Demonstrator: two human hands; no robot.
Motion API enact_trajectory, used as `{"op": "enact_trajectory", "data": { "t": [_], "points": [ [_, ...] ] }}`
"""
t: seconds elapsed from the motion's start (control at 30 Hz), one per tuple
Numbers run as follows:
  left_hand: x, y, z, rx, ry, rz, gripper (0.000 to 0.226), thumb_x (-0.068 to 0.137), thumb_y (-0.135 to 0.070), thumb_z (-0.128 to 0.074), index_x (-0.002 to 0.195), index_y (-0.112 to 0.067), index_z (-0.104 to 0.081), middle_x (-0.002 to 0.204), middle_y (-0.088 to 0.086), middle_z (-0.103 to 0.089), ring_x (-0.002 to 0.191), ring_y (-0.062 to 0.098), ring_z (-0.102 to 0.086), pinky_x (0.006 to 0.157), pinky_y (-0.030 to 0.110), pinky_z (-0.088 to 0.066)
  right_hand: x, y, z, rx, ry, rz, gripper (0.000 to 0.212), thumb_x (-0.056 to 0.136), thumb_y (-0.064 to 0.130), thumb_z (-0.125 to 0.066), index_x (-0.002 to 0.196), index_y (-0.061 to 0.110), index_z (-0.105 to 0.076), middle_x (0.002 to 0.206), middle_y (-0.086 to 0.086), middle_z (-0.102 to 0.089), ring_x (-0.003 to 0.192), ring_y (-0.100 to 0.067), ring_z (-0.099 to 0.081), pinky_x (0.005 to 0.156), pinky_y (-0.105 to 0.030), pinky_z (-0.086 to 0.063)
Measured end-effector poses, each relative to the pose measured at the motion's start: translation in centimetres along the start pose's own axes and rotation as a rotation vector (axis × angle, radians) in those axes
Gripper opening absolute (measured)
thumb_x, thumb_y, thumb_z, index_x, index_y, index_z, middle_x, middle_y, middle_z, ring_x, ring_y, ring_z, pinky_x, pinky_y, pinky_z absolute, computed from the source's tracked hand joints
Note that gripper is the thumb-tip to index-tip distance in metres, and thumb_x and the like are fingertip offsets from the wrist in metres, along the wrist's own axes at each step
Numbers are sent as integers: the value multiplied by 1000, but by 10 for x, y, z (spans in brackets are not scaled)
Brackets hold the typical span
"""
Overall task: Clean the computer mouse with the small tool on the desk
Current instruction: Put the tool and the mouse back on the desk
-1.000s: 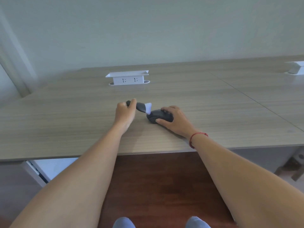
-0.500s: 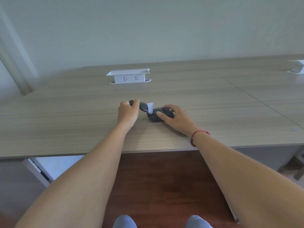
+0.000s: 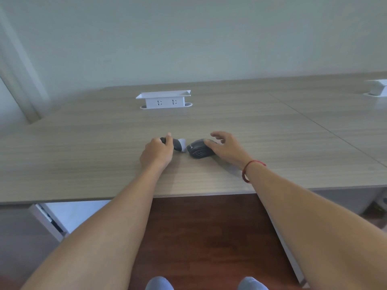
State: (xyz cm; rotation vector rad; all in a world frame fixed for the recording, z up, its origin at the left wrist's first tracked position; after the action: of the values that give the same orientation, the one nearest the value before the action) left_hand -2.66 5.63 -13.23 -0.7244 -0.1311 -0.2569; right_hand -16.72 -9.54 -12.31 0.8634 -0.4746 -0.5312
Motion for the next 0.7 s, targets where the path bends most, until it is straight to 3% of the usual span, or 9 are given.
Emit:
{"op": "enact_trajectory", "data": {
  "t": [0.1, 0.17, 0.23, 0.33, 0.43, 0.6, 0.7],
  "points": [
    [0, -2, 1, 45, 36, -22, 53, 92, -53, -39, 113, -9, -60, 118, 15, -62, 106, 37, -58, 82, 38, -43, -3, 7, -10, -246, -139, -67, 78, 70, 72, -59, 124, 17, -57, 126, -3, -56, 119, -23, -52, 99, -37, -45],
    [1, 1, 1, 75, 54, -61, 42, 90, -46, -45, 105, -11, -63, 116, 12, -62, 104, 35, -59, 81, 37, -45, -1, 9, -14, -274, -138, -85, 82, 66, 75, -62, 120, 14, -58, 121, -5, -58, 112, -24, -55, 91, -34, -47],
    [1, 4, 1, 74, 48, -90, 35, 90, -43, -49, 96, -12, -63, 112, 9, -64, 100, 34, -59, 75, 35, -43, 3, 7, -13, -145, -62, -105, 83, 68, 66, -68, 128, 10, -53, 125, -7, -58, 114, -23, -56, 90, -31, -46],
    [-2, 4, 3, 40, 60, -115, 31, 87, -42, -52, 82, -13, -61, 100, 6, -68, 90, 31, -61, 70, 32, -42, 6, 2, -4, 60, 82, -131, 80, 77, 43, -74, 141, 9, -40, 139, -9, -51, 125, -23, -51, 102, -31, -42],
    [-8, 1, 7, 4, 121, -117, 38, 76, -51, -53, 70, -14, -58, 85, 3, -70, 78, 27, -63, 65, 31, -45, 6, -2, 2, 140, 68, -152, 71, 81, 32, -71, 142, 12, -39, 146, -9, -45, 132, -22, -46, 110, -36, -38],
    [-14, -1, 11, -25, 193, -124, 41, 64, -50, -63, 77, -11, -66, 78, -1, -70, 74, 23, -64, 64, 31, -48, -7, 18, -12, -102, -165, -223, 95, 64, 79, -57, 127, 9, -51, 131, -9, -55, 123, -28, -51, 99, -39, -43],
    [-19, -1, 7, -47, 158, -157, 39, 66, -45, -69, 75, -7, -67, 70, 2, -68, 68, 24, -64, 56, 28, -45, -11, 25, -23, -264, -137, -204, 82, 63, 74, -62, 115, 10, -55, 120, -8, -58, 115, -29, -53, 100, -43, -42]
  ]
}}
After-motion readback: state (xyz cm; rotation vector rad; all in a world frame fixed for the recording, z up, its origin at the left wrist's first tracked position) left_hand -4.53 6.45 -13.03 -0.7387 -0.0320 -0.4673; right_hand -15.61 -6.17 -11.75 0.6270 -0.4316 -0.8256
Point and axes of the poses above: each hand's wrist, its own x-axis towards the middle knuckle, its own z-axis out of the back of the hand, y = z × x, the point moved 1 cm from there along x, towards the middle knuckle
